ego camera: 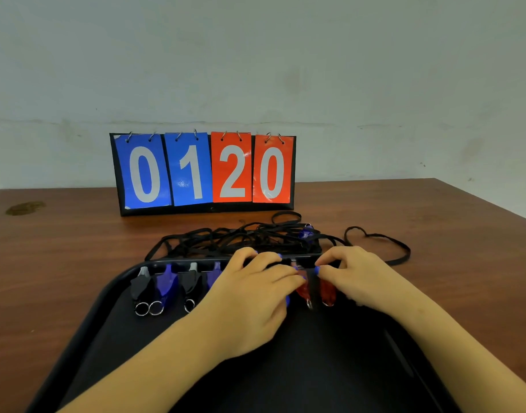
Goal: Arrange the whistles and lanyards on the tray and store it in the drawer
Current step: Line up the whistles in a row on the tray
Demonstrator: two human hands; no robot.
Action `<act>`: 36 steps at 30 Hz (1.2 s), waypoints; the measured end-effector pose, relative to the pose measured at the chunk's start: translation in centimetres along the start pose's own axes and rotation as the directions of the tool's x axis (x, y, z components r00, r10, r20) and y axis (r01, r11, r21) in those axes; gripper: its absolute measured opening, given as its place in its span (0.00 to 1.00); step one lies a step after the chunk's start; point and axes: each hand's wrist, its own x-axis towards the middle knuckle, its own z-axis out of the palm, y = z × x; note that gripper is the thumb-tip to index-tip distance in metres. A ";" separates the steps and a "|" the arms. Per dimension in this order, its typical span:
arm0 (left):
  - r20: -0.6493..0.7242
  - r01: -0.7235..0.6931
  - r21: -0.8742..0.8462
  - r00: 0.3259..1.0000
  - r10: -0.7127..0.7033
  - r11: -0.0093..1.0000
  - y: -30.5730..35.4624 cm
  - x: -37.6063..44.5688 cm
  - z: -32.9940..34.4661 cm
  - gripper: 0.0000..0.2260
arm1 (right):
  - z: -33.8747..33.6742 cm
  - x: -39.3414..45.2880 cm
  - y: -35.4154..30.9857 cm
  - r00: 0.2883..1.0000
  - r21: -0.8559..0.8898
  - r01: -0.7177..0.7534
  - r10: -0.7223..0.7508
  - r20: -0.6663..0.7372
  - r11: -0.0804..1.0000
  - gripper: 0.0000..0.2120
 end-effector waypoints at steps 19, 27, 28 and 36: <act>-0.258 0.252 -0.186 0.920 -0.295 0.950 -0.5 0.3 -0.2 0.18 | -0.7 -0.8 -0.6 0.998 0.100 -0.046 0.050 -0.036 0.994 0.07; -0.056 0.117 -0.098 0.991 -0.123 0.988 0.2 -0.2 0.7 0.17 | -0.7 -0.7 -0.4 0.998 0.165 -0.041 0.048 -0.040 0.986 0.11; -0.027 0.105 -0.081 0.994 -0.107 0.991 0.4 -0.2 0.7 0.18 | -0.7 -0.6 -0.5 0.998 0.167 -0.039 0.045 -0.031 0.985 0.10; 0.047 0.115 -0.072 0.993 -0.111 0.991 0.6 -0.2 0.3 0.17 | -0.6 -0.7 -0.8 0.995 0.326 -0.086 0.067 0.070 0.941 0.12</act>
